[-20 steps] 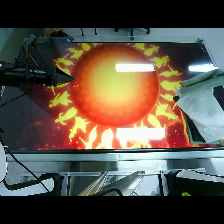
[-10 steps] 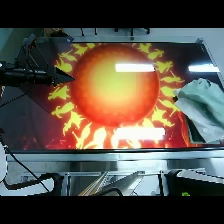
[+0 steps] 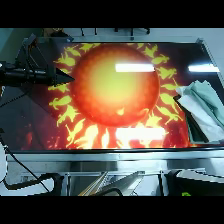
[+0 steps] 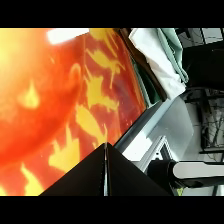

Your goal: Fold the shirts.

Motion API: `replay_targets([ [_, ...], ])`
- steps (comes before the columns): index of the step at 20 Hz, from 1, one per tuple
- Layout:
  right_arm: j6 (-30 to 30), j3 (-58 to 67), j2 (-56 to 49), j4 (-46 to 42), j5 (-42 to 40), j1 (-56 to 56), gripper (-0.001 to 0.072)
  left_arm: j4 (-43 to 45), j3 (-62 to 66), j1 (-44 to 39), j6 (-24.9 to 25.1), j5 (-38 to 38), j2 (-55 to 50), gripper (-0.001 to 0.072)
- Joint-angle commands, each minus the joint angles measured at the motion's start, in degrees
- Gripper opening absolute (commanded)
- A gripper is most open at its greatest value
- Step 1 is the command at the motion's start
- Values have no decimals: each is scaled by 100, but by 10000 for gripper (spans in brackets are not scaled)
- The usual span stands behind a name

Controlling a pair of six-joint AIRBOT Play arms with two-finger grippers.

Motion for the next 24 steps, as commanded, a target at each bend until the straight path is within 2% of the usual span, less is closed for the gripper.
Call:
replay_targets([
  [1, -295, -28, 66, 702, -634, 820, 15, -11, -2, 11, 2, -83, 101, 14],
  [3, -417, -258, 236, 588, -1036, 1690, 15, 7, -48, -76, 20, -131, 352, 14],
  [5, -588, -793, 544, 118, -1344, 2743, 15, 17, -540, -168, 144, 61, 861, 14],
  [8, -627, -2297, 1290, -999, -1740, 4457, 15, 584, -2013, -470, 293, 426, 1899, 13],
  [10, -623, -3569, 1937, -1078, -2243, 5372, 15, 1097, -3150, -739, 289, 678, 2618, 14],
  [12, -411, -4693, 2533, -1067, -2894, 6026, 15, 1209, -4210, -986, 286, 929, 3226, 14],
  [15, -413, -5445, 2857, -1036, -3241, 6371, 15, 1207, -5117, -1222, 138, 1259, 3838, 14],
  [24, -476, -5552, 2855, -975, -3204, 6413, 15, 1204, -5930, -1281, 42, 1775, 4830, 14],
])
